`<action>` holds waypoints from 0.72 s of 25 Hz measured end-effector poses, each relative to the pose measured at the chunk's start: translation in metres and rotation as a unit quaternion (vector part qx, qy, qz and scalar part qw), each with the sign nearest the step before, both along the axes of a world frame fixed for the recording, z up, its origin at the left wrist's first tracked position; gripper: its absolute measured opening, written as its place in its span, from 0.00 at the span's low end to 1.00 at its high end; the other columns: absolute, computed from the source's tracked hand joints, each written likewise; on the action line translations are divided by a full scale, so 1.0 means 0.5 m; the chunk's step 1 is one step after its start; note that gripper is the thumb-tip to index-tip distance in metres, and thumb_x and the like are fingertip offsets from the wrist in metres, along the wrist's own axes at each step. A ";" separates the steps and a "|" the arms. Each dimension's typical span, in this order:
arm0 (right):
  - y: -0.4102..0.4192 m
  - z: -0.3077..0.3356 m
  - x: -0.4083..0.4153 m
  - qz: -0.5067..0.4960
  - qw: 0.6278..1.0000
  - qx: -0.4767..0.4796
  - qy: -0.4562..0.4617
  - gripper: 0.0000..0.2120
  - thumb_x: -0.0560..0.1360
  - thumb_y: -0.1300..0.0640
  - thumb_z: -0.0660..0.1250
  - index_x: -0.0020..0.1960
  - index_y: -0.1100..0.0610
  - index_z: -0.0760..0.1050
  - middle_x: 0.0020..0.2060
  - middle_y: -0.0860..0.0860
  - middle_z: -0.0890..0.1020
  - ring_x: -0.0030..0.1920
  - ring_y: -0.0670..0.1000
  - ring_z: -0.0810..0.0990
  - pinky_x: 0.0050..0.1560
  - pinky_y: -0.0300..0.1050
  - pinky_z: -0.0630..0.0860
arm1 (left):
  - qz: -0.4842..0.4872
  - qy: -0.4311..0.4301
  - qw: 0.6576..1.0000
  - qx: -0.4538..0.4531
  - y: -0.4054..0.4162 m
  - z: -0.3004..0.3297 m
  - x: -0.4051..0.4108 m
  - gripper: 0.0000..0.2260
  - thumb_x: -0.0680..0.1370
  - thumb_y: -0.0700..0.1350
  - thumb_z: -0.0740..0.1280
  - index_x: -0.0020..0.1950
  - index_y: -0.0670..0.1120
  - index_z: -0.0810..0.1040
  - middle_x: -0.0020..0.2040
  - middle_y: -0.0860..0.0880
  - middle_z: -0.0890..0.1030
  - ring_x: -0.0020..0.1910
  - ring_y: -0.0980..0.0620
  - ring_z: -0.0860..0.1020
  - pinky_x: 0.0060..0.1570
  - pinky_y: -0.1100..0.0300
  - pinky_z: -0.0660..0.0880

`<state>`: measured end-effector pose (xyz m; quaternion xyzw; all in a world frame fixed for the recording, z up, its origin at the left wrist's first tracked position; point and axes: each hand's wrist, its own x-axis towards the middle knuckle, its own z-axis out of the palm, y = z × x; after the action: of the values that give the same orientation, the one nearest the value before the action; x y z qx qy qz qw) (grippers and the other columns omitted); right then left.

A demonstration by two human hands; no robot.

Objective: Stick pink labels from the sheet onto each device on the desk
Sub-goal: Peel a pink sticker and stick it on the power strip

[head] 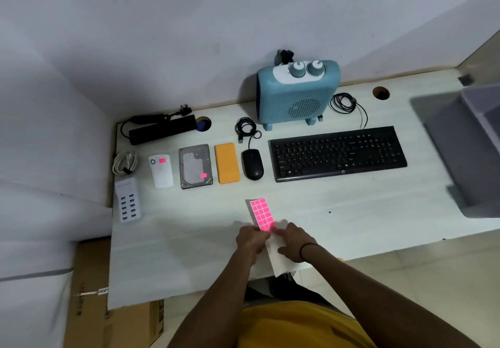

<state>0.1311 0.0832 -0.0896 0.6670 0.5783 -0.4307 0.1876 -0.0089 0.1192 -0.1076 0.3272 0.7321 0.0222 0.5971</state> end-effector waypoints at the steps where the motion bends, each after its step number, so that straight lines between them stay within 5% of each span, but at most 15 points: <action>1: 0.003 0.004 0.005 -0.011 1.000 0.017 0.009 0.31 0.78 0.49 0.66 0.77 0.41 0.58 0.71 0.57 0.66 0.70 0.59 0.68 0.68 0.51 0.70 | 0.018 -0.012 1.000 -0.003 -0.003 0.001 0.006 0.06 0.72 0.42 0.76 0.48 0.44 0.85 0.44 0.44 0.86 0.42 0.47 0.84 0.45 0.50 0.85; 6: 0.027 0.045 0.036 -0.128 0.974 0.177 0.060 0.18 0.75 0.55 0.71 0.64 0.52 0.79 0.58 0.51 0.82 0.54 0.50 0.80 0.58 0.41 0.75 | 0.125 -0.138 0.983 -0.005 0.009 0.039 0.011 0.06 0.77 0.37 0.73 0.53 0.41 0.85 0.50 0.44 0.87 0.48 0.45 0.86 0.41 0.55 0.82; 11: 0.056 0.078 0.039 -0.163 0.949 0.251 0.098 0.14 0.73 0.52 0.73 0.58 0.51 0.83 0.52 0.47 0.86 0.42 0.41 0.76 0.50 0.31 0.71 | 0.151 -0.225 0.963 -0.011 0.032 0.078 -0.004 0.10 0.79 0.38 0.71 0.59 0.39 0.82 0.54 0.42 0.87 0.55 0.42 0.85 0.46 0.54 0.81; 18: 0.085 0.104 0.003 -0.184 0.934 0.289 0.098 0.15 0.70 0.46 0.76 0.53 0.52 0.86 0.46 0.46 0.87 0.42 0.43 0.81 0.49 0.34 0.75 | 0.182 -0.262 0.947 -0.024 0.055 0.111 -0.024 0.10 0.82 0.42 0.68 0.61 0.40 0.81 0.58 0.42 0.85 0.60 0.42 0.82 0.57 0.47 0.81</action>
<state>0.1326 0.1259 -0.0375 0.7414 0.5605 -0.3356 -0.1535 -0.0208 0.1468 -0.0521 0.1565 0.5972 0.1977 0.7614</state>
